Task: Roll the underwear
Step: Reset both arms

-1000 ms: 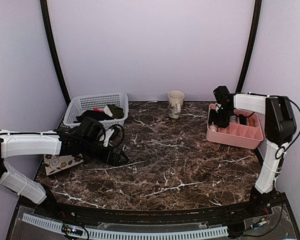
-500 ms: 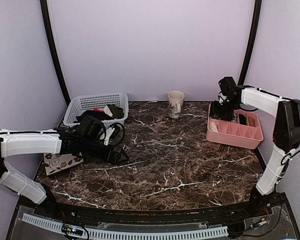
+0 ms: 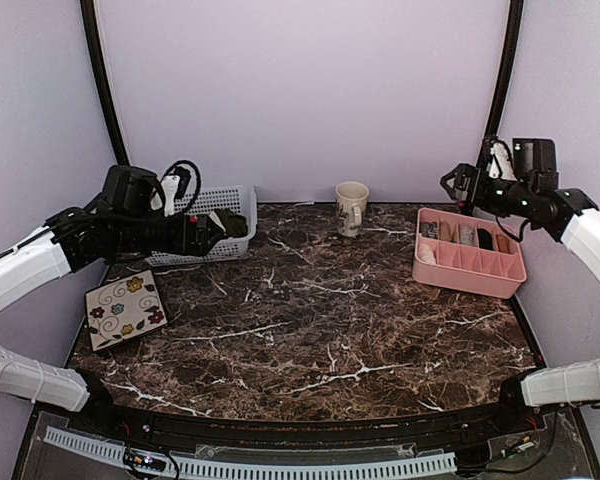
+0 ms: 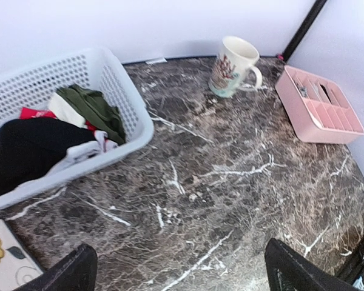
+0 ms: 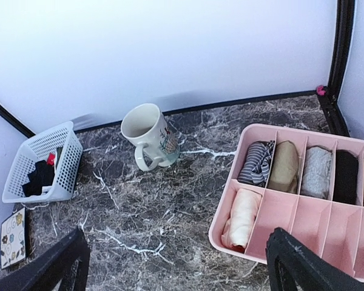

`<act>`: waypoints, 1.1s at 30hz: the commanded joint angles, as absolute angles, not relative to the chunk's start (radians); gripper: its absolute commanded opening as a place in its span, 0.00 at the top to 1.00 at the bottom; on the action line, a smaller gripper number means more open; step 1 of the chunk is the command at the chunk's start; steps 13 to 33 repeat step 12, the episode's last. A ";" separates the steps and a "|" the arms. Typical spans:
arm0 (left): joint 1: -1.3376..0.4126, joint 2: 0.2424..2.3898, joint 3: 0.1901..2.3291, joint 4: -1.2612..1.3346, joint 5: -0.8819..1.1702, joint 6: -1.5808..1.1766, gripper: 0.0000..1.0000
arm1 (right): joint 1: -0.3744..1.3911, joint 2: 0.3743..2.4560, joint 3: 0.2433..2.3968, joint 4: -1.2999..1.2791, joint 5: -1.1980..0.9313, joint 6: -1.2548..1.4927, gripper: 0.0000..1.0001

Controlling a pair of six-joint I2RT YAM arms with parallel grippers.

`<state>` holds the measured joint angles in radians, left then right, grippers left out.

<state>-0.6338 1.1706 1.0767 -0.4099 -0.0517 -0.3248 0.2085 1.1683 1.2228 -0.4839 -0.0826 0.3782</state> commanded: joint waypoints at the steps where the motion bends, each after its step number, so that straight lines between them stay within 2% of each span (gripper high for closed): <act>1: -0.621 1.058 1.097 -0.594 -0.239 -0.335 0.01 | 0.194 1.009 1.036 -0.350 -0.103 0.396 0.00; 6: -0.621 1.006 1.046 -0.718 -0.331 -0.504 0.01 | 0.190 0.828 0.825 -0.286 -0.149 0.436 0.00; 11: -0.621 0.948 0.963 -0.736 -0.349 -0.608 0.01 | 0.189 0.734 0.714 -0.266 -0.186 0.461 0.00; 33: -0.621 0.945 0.960 -0.741 -0.357 -0.615 0.01 | 0.189 0.728 0.706 -0.261 -0.184 0.463 0.00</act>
